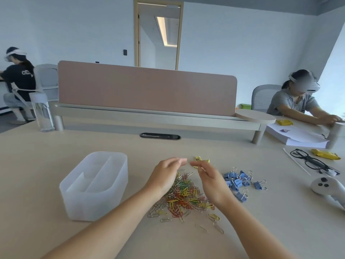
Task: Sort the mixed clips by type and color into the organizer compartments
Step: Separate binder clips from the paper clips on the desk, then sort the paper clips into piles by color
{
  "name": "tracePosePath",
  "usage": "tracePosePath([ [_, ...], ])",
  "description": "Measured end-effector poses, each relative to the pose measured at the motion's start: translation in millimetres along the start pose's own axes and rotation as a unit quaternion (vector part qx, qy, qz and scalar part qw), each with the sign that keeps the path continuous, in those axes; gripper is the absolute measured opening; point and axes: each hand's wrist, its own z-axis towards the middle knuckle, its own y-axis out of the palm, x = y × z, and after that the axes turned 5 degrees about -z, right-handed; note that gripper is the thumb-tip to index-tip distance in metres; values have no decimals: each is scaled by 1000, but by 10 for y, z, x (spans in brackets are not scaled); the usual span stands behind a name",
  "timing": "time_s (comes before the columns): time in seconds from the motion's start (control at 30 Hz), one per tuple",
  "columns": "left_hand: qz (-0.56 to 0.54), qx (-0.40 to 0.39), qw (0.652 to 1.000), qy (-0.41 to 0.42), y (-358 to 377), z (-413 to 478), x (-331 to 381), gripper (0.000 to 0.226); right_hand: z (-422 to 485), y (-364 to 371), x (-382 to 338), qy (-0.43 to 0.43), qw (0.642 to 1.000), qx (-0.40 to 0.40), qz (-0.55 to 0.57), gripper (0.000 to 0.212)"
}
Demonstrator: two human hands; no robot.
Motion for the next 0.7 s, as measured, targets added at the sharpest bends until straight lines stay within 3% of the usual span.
tracePosePath([
  [0.07, 87, 2, 996, 16, -58, -149, -46, 32, -154, 16, -8, 28, 999, -12, -31, 34],
  [0.17, 222, 45, 972, 58, -116, -343, -101, 34, -299, 42, 27, 47, 985, 19, -164, 37],
  [0.27, 352, 33, 935, -18, -149, -435, -187, 48, -367, 112, 97, 104, 965, 27, -238, 40],
  [0.37, 397, -2, 909, -129, -162, -512, -277, 74, -432, 231, 117, 119, 949, 4, -291, 49],
  [0.5, 450, -15, 884, -125, -72, -551, -335, 87, -351, 363, 39, 98, 956, 9, -277, 53],
  [0.7, 385, -34, 918, -89, -135, -522, -340, 93, -87, 514, -74, 54, 984, 20, -166, 41],
])
